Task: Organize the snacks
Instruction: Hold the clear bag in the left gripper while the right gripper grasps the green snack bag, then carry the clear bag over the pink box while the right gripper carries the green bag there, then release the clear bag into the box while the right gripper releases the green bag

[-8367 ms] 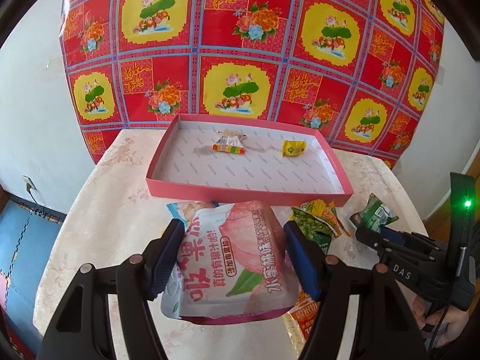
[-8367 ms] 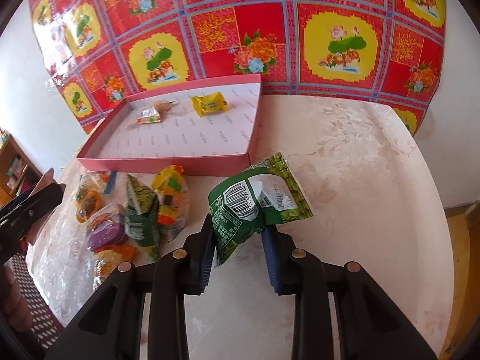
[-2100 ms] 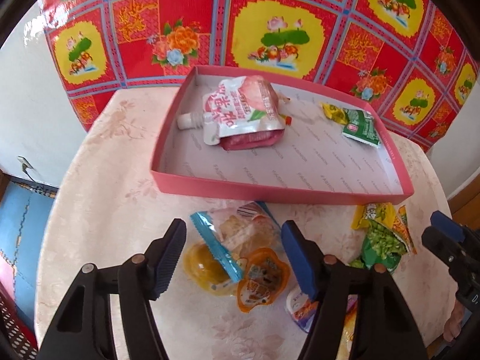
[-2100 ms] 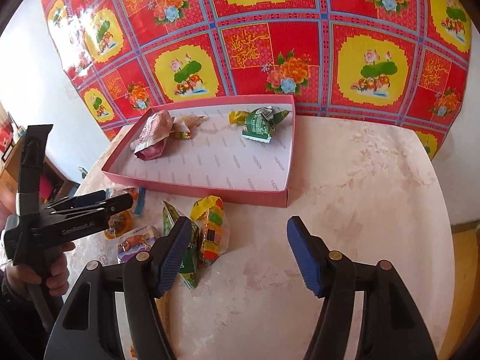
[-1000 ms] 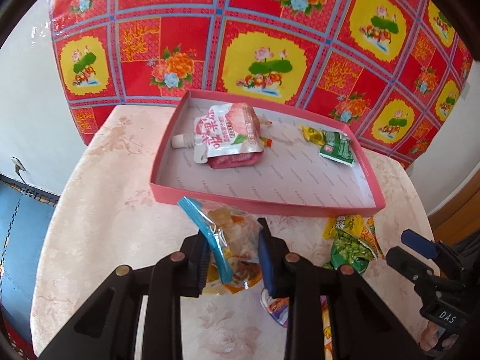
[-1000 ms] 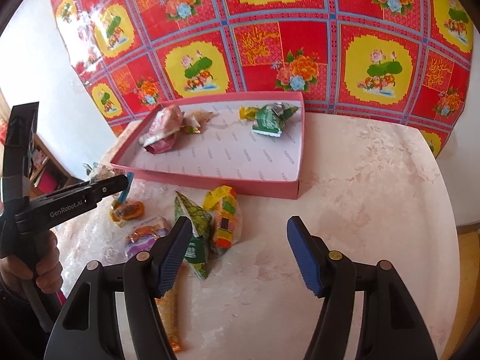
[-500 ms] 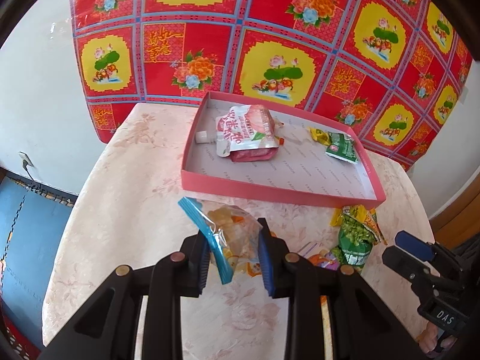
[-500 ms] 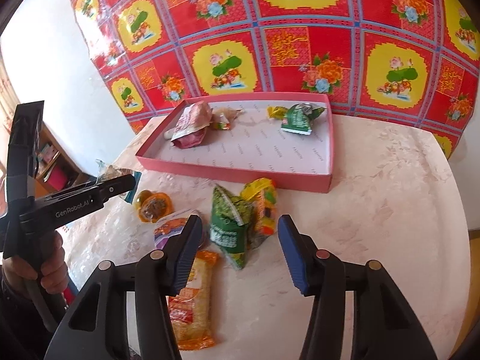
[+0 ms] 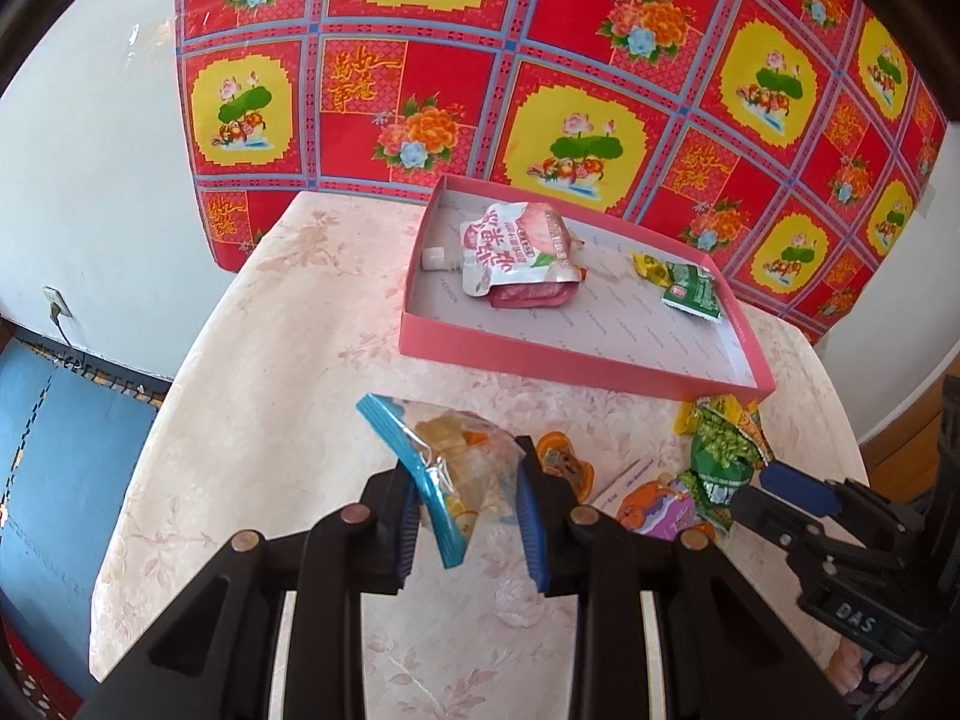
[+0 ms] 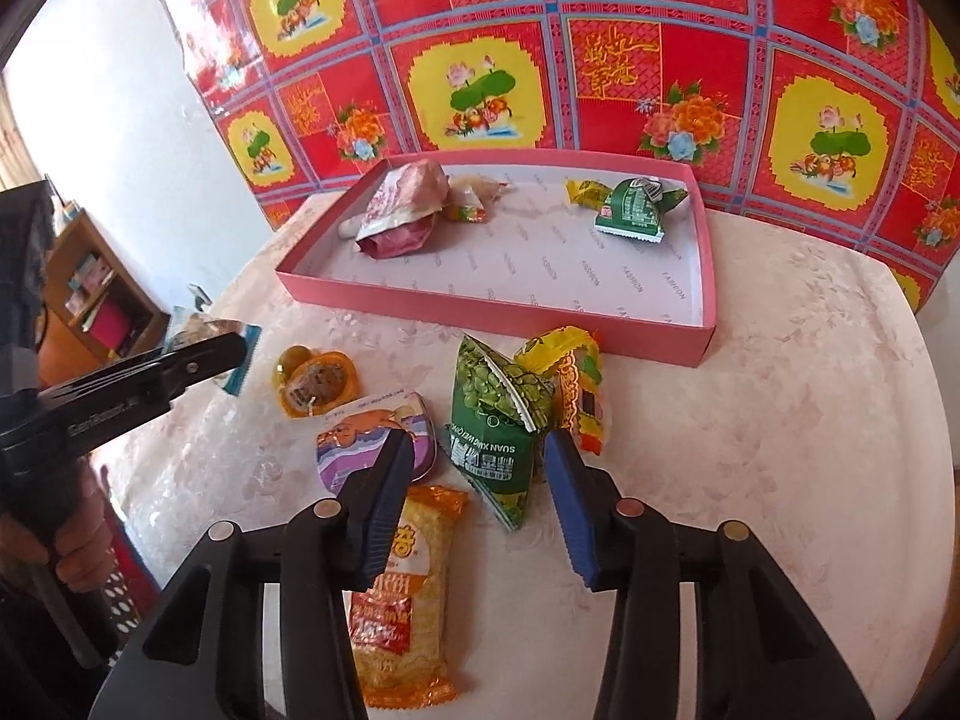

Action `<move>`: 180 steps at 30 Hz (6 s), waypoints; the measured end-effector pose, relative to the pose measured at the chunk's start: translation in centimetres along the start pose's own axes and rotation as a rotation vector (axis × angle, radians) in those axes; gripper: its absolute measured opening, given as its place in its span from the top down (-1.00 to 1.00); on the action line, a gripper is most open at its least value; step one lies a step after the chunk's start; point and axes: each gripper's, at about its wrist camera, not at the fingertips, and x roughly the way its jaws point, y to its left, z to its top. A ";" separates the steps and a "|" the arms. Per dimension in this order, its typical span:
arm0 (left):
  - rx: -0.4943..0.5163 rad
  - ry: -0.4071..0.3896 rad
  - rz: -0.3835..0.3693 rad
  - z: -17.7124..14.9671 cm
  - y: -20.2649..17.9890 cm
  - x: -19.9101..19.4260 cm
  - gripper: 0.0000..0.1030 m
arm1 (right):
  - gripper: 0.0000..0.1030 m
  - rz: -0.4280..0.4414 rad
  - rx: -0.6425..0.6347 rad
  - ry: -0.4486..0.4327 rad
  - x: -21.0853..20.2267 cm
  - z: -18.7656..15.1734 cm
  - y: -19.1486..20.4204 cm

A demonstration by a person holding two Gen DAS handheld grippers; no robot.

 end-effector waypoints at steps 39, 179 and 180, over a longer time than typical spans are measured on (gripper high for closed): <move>0.033 -0.020 0.026 -0.7 -1.6 -1.3 0.43 | 0.56 0.036 -0.012 -0.095 -1.5 -0.1 0.3; 0.108 0.002 -0.045 8.5 -5.0 6.8 -0.18 | 0.12 -0.010 0.069 -0.210 -0.1 6.5 -7.2; 0.104 -0.001 -0.043 8.5 -4.9 6.6 -0.18 | 0.12 -0.010 0.069 -0.210 -0.1 6.5 -7.2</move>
